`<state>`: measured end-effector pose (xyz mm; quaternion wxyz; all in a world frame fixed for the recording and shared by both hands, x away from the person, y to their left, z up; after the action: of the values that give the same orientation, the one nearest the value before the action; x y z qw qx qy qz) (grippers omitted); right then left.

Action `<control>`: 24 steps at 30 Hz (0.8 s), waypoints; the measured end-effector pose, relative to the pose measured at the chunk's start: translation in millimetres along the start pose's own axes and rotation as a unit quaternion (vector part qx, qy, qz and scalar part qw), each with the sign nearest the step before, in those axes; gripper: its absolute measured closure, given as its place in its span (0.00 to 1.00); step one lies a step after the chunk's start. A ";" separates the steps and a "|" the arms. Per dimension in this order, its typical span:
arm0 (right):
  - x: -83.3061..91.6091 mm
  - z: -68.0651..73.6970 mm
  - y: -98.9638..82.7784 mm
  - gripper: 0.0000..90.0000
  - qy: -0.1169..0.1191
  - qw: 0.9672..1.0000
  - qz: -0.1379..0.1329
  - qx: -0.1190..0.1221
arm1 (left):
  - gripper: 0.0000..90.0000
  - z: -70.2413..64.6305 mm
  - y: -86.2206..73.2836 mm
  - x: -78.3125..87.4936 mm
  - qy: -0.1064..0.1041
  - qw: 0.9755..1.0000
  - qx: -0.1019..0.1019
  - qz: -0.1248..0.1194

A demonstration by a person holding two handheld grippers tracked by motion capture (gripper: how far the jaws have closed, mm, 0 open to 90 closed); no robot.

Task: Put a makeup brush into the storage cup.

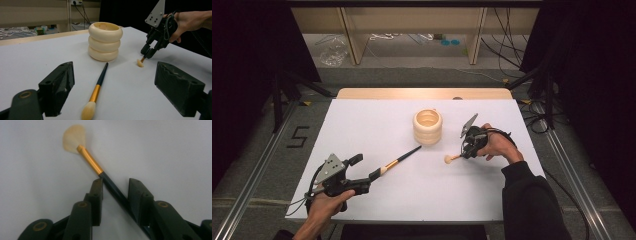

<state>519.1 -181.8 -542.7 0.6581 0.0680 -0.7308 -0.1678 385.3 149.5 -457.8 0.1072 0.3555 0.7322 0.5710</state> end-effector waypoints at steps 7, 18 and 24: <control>1.6 3.7 -1.1 0.81 0.009 1.000 0.024 0.004 | 0.18 -0.1 0.2 0.1 -0.001 1.000 0.001 -0.001; 2.3 6.6 -1.2 0.87 0.016 0.999 0.052 0.006 | 0.18 -0.3 0.2 0.2 -0.001 1.000 0.002 -0.001; 1.6 7.5 0.3 0.89 0.014 0.998 0.064 0.006 | 0.18 -0.5 0.2 0.3 -0.001 1.000 0.002 -0.001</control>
<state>511.5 -180.9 -541.7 0.6770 0.0274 -0.7257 -0.1199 384.9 149.4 -457.4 0.1082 0.3553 0.7335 0.5693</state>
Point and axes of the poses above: each handheld gripper's, and its own axes: x roughly backward along the jaws, y roughly out of its top, z roughly to its left, the point moved 9 cm from there along -x, roughly forward along the jaws, and after that the axes turned 11 degrees about x, right-handed, at the moved point
